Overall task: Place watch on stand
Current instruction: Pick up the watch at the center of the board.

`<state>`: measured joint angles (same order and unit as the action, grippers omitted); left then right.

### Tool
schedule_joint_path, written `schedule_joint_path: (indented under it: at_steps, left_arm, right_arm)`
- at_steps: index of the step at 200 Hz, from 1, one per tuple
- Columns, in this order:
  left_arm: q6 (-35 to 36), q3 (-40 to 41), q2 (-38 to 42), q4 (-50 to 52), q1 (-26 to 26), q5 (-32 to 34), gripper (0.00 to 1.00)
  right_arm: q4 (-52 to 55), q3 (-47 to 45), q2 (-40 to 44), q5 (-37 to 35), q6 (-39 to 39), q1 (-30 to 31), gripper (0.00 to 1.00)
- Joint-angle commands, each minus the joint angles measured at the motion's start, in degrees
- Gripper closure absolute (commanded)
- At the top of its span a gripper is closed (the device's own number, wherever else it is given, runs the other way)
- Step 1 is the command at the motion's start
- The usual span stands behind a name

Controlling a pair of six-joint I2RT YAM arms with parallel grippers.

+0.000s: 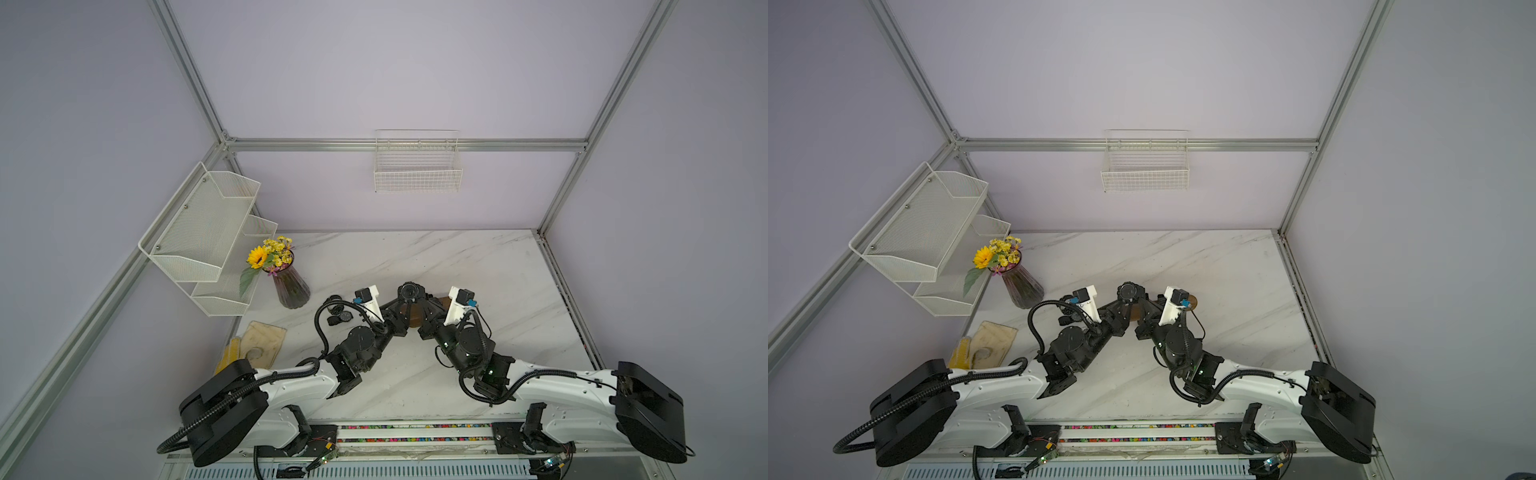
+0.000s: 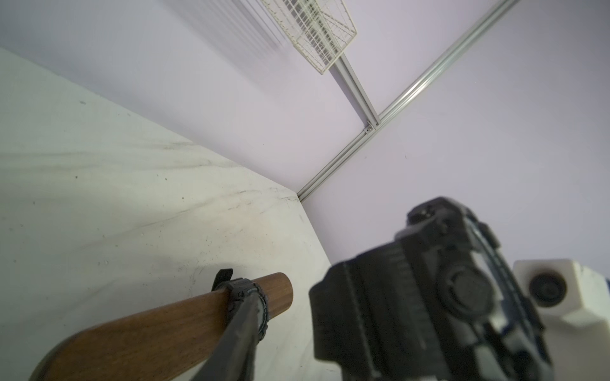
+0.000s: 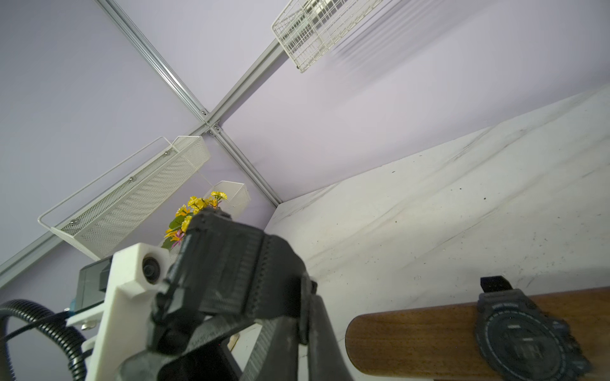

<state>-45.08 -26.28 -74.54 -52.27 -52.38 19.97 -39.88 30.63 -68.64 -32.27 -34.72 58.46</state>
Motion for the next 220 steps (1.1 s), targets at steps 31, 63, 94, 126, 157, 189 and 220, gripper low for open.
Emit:
schedule_joint_path:
  at_steps: [31,63,94,126,157,189,220]
  left_arm:
    - [21.5,2.7,9.7,10.7,0.1,-13.0,0.33]
    - [36.3,3.7,15.8,17.4,0.4,-14.6,0.07]
    - [46.6,1.5,18.3,20.8,1.1,-20.2,0.07]
    - [53.0,1.4,19.4,19.2,1.8,-19.1,0.1]
    - [52.9,0.3,17.6,16.3,1.8,-21.7,0.15]
    - [51.4,-1.5,14.9,13.7,1.8,-24.0,0.26]
    - [49.6,-2.0,13.5,10.6,1.8,-25.0,0.33]
  right_arm:
    - [19.4,3.5,13.2,19.3,1.0,-14.6,1.0]
    - [29.7,8.7,13.6,37.3,7.5,-22.5,1.0]
    - [33.2,10.4,11.5,50.3,11.2,-27.3,1.0]
    - [33.5,10.5,11.4,57.1,12.9,-28.5,1.0]
    - [34.8,10.8,10.9,60.7,15.0,-28.4,1.0]
    - [33.2,9.8,10.7,62.2,14.7,-28.5,1.0]
    - [31.6,8.8,10.3,62.8,13.9,-28.5,1.0]
